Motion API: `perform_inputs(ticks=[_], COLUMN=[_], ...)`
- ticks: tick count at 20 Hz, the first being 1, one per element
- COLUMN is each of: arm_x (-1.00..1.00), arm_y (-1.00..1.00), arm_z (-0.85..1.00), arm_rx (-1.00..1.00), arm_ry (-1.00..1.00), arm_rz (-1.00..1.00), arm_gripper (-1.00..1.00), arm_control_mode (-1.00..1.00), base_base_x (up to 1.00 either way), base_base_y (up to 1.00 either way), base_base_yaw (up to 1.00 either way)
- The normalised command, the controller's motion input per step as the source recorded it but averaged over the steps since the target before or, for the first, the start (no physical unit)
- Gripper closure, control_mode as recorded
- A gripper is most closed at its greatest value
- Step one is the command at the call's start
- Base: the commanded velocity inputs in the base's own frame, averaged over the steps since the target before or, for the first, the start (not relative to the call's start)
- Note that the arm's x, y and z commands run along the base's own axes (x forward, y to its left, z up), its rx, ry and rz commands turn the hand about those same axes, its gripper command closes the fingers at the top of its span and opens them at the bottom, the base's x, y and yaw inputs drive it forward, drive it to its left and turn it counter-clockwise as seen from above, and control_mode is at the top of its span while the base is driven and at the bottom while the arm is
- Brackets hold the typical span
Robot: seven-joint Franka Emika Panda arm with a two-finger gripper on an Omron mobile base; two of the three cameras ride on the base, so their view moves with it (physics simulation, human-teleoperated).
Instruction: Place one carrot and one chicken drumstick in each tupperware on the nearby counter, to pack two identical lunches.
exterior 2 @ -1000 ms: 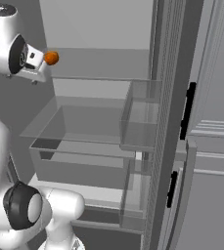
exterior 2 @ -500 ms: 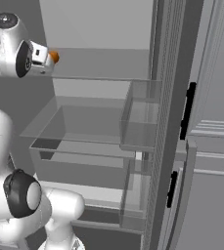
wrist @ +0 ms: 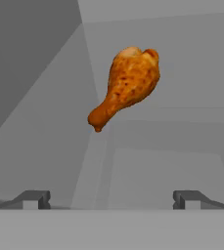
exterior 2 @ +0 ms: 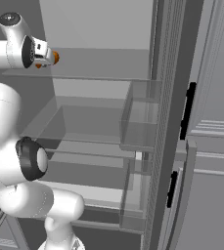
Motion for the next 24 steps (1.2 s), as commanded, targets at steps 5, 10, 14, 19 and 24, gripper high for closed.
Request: perform_inputs(ticks=[5, 10, 14, 19, 24], arm_x=[0.86, 0.68, 0.49, 0.12, -0.22], arm_y=[0.27, 0.01, 0.0, -0.12, -0.33], arm_z=[-0.16, -0.18, -0.11, -0.01, 0.0], arm_rx=[-0.05, -0.02, 0.0, 0.0, 0.0], arm_ry=[0.04, 0.12, 0.12, 0.09, 0.01], arm_rz=[-0.09, -0.14, -0.1, -0.02, 0.0], arm_gripper=[-1.0, -1.0, -1.0, -1.0, -1.0], arm_control_mode=[-1.0, -1.0, -1.0, -1.0, -1.0], base_base_x=[0.0, 0.0, 0.0, 0.0, 0.0], base_base_y=[0.0, 0.0, 0.0, 0.0, 0.0], base_base_yaw=[0.0, 0.0, 0.0, 0.0, 0.0])
